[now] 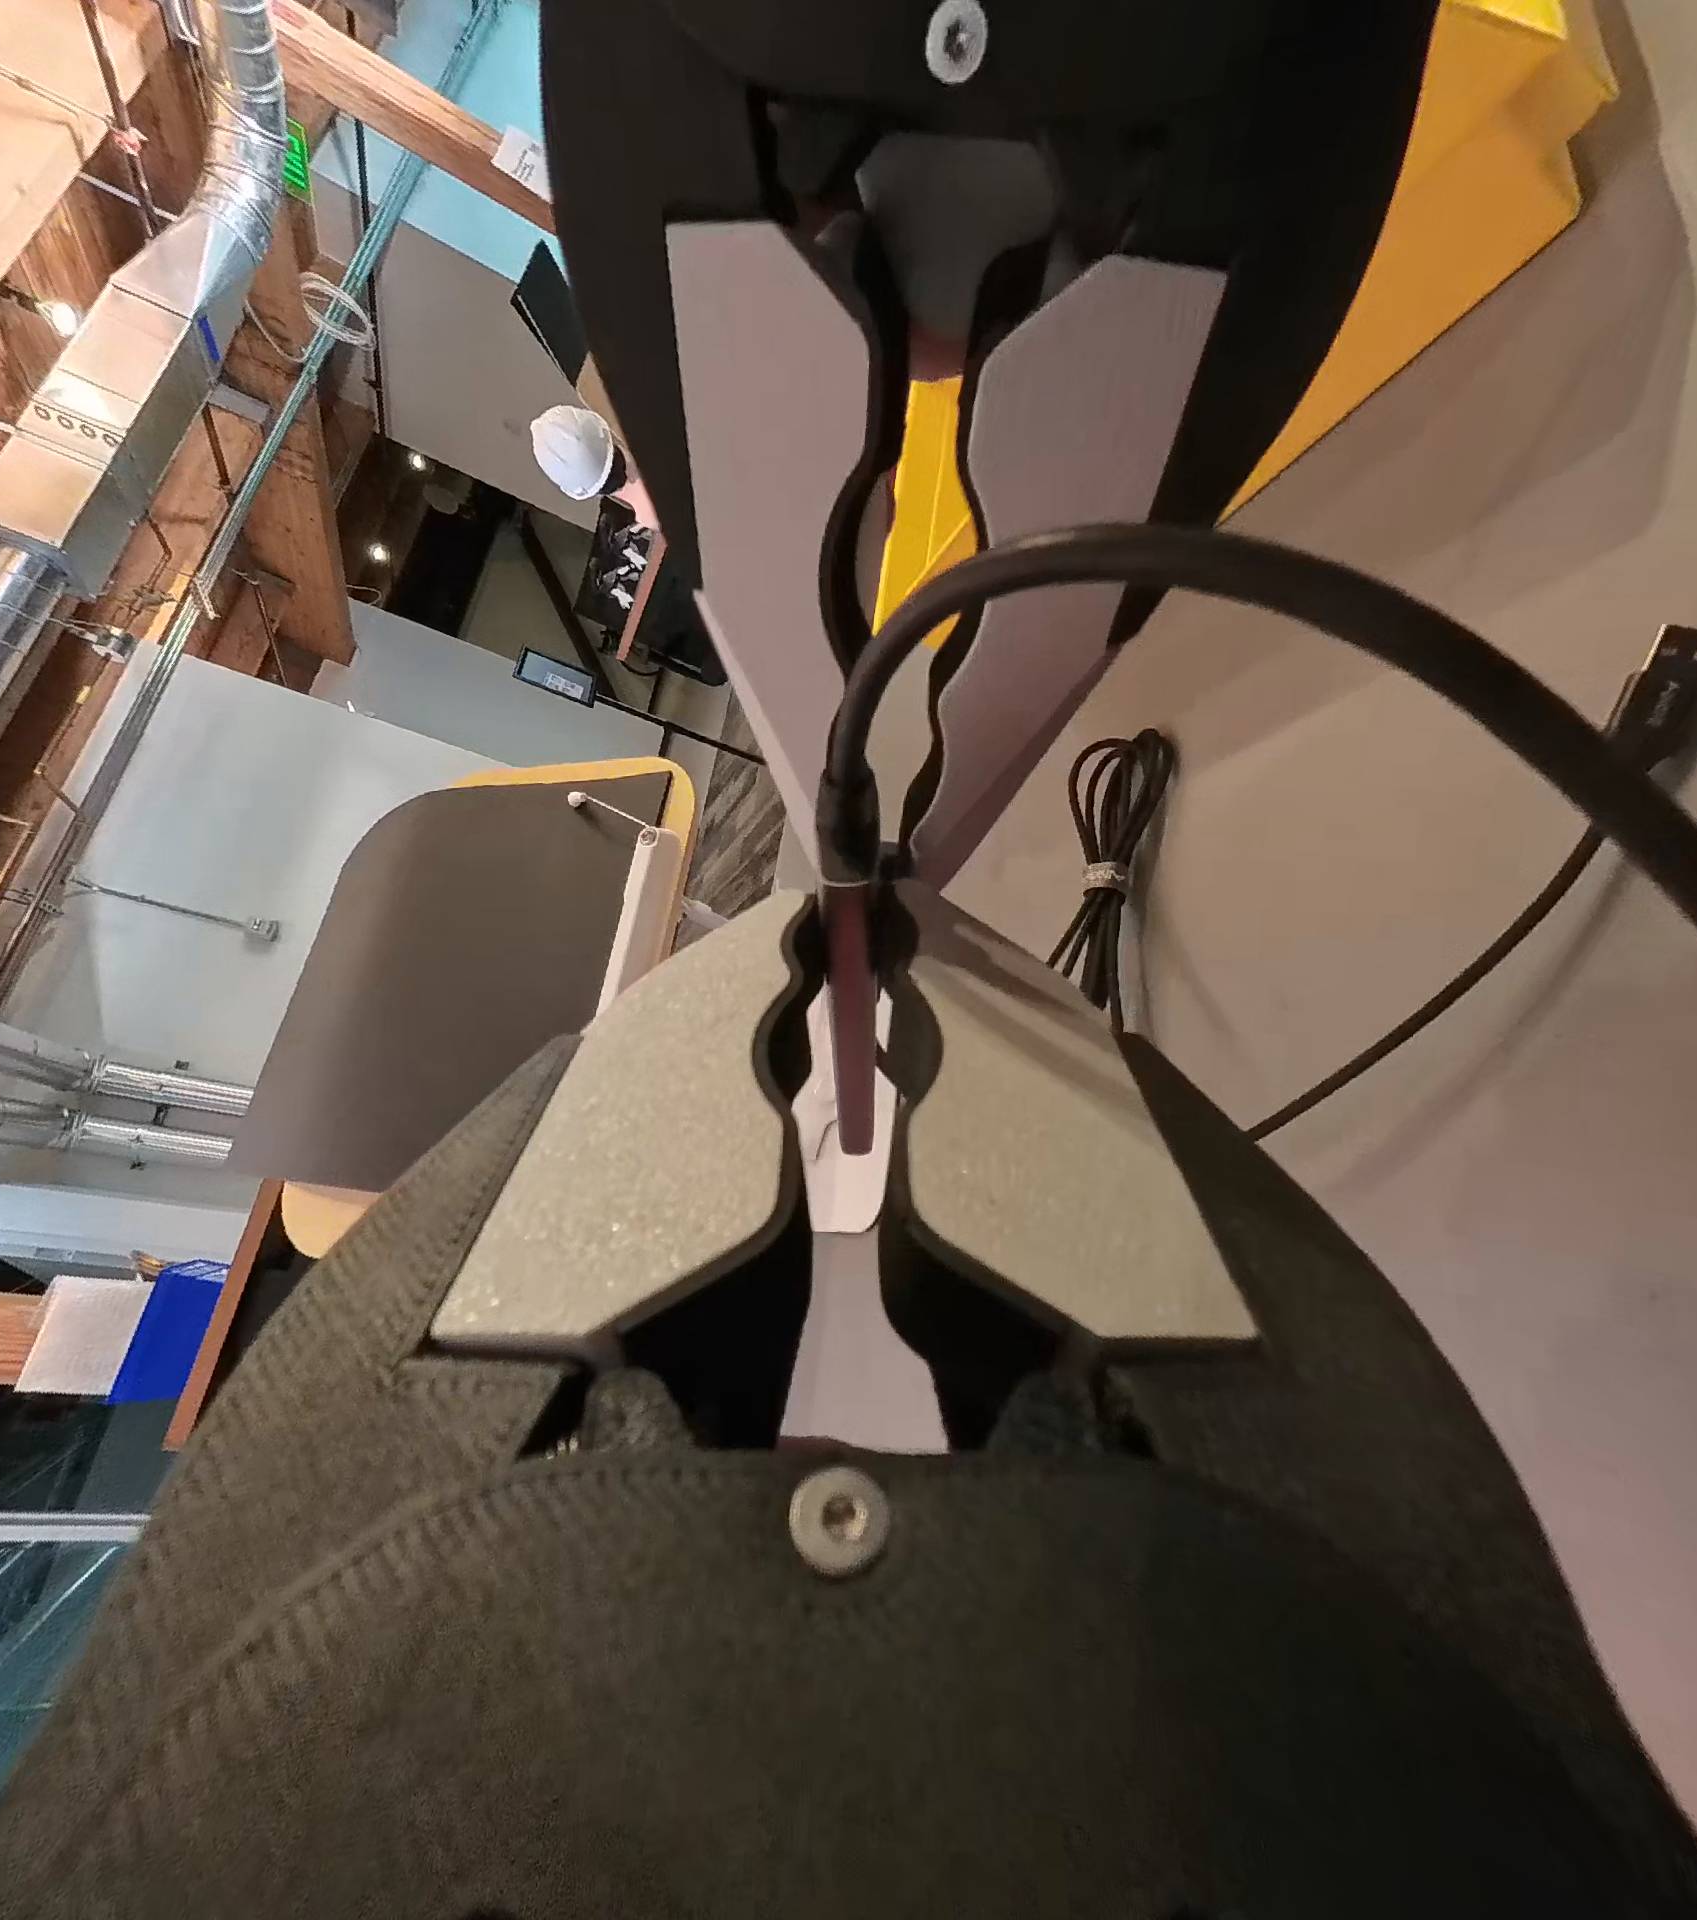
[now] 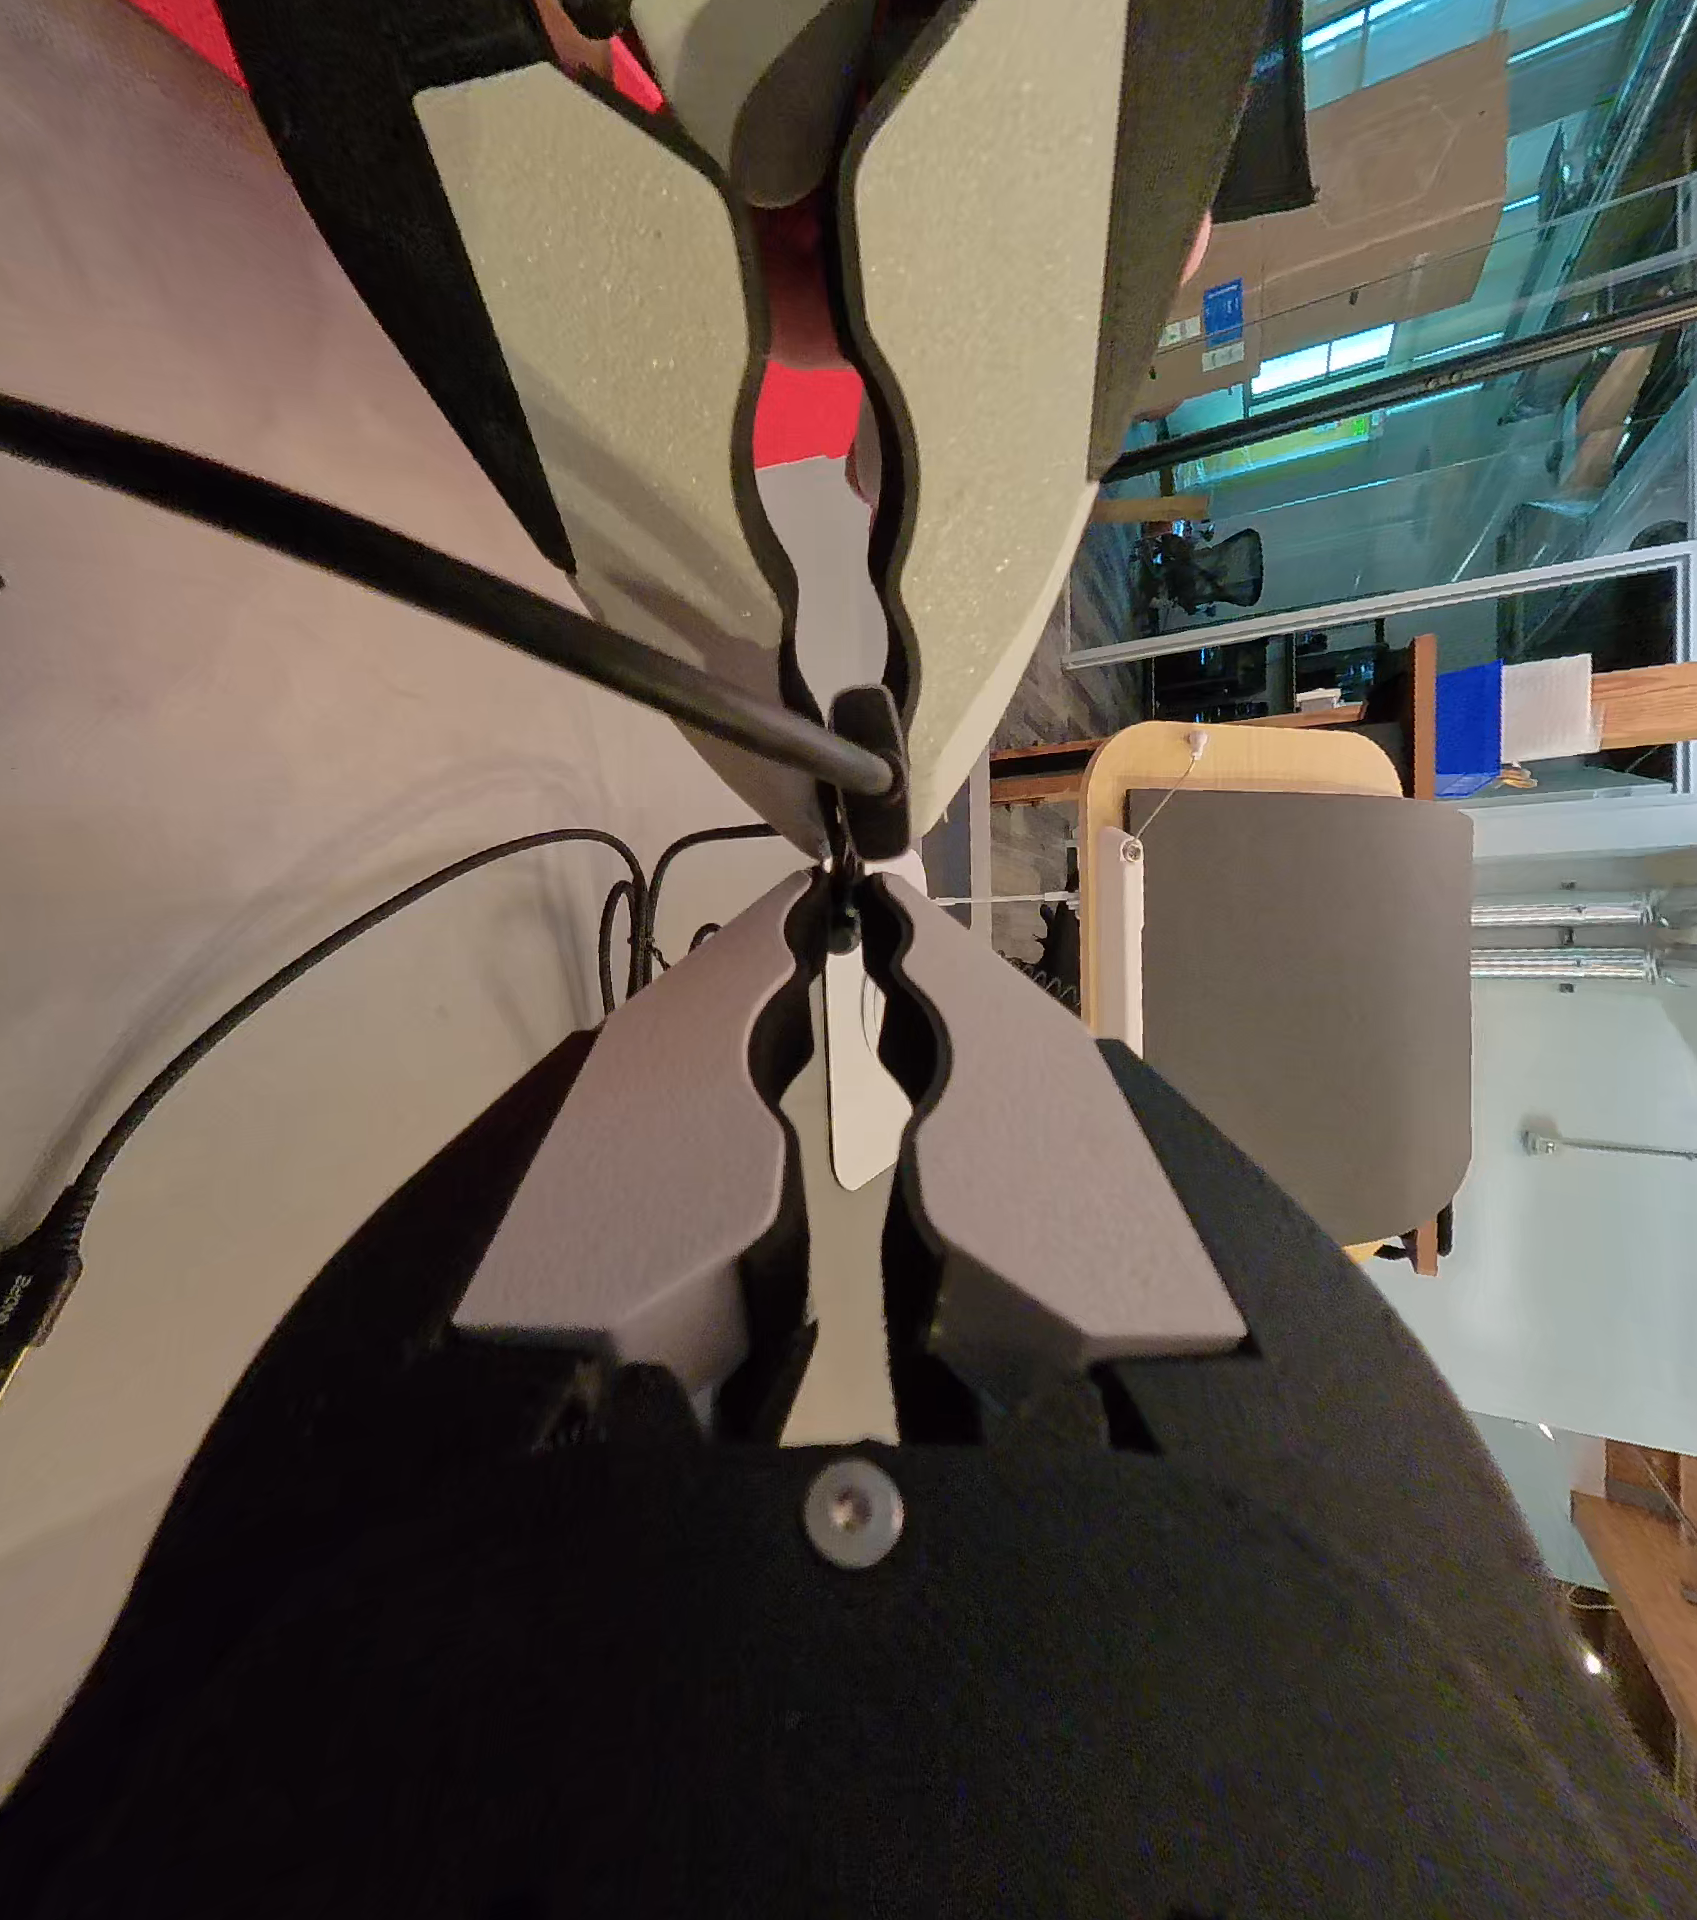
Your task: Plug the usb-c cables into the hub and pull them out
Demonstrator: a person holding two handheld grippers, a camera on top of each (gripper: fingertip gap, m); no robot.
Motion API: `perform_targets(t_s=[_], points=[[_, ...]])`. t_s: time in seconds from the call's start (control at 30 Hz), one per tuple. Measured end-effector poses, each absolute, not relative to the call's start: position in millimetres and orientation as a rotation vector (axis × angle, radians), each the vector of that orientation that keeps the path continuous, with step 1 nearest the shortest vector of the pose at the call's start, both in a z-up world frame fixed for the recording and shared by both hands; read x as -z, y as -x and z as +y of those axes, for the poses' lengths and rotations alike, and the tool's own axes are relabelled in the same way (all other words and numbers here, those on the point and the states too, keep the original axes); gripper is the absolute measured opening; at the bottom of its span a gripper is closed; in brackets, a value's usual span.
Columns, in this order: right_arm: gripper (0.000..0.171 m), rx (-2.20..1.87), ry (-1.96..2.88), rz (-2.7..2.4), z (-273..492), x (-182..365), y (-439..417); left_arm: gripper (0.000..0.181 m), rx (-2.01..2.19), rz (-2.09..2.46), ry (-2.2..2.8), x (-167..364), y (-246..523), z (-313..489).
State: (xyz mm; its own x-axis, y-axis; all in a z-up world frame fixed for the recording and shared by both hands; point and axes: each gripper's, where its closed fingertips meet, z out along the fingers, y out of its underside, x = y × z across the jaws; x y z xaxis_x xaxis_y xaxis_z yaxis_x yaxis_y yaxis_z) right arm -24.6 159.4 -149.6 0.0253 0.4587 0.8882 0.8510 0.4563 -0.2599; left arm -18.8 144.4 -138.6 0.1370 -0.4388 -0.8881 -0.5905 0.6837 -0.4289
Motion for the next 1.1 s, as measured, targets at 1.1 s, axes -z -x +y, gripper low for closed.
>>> perform_targets(t_s=[1.1], points=[[0.003, 0.261, 1.218, -1.580, 164, 188, 21, 0.009, -0.134, 1.562, 0.949, 170, 18, 151]])
